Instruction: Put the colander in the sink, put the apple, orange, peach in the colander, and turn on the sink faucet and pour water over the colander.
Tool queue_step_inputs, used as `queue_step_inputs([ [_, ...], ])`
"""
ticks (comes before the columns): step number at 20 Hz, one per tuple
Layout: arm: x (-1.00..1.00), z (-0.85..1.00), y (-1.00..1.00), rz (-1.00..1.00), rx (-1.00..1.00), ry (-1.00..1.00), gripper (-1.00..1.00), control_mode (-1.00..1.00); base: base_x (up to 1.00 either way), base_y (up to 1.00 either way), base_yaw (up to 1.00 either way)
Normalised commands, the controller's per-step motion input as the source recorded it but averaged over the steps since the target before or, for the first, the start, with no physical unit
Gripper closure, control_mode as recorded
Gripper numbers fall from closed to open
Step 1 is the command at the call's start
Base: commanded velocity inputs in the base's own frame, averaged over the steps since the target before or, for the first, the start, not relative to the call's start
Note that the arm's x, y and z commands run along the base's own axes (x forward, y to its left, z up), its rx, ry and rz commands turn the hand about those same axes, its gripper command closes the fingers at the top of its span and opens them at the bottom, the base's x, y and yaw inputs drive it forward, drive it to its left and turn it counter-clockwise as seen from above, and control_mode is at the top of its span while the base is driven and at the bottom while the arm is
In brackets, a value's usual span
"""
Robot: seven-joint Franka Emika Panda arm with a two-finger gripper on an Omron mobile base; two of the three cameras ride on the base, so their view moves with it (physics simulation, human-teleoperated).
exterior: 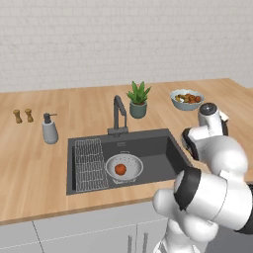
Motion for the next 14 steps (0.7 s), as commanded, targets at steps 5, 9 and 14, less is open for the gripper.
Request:
queue_step_inputs([
  [5, 0.00, -0.18, -0.28, -0.06, 0.31, 0.00, -1.00, -1.00, 0.00, 0.00, 0.00],
  [9, 0.09, -0.15, -0.02, -0.12, 0.15, 0.01, -1.00, -1.00, 0.00, 0.00, 0.00],
  [14, 0.27, -0.15, 0.00, -0.12, 0.01, 0.16, -1.00, -1.00, 0.00, 0.00, 0.00],
])
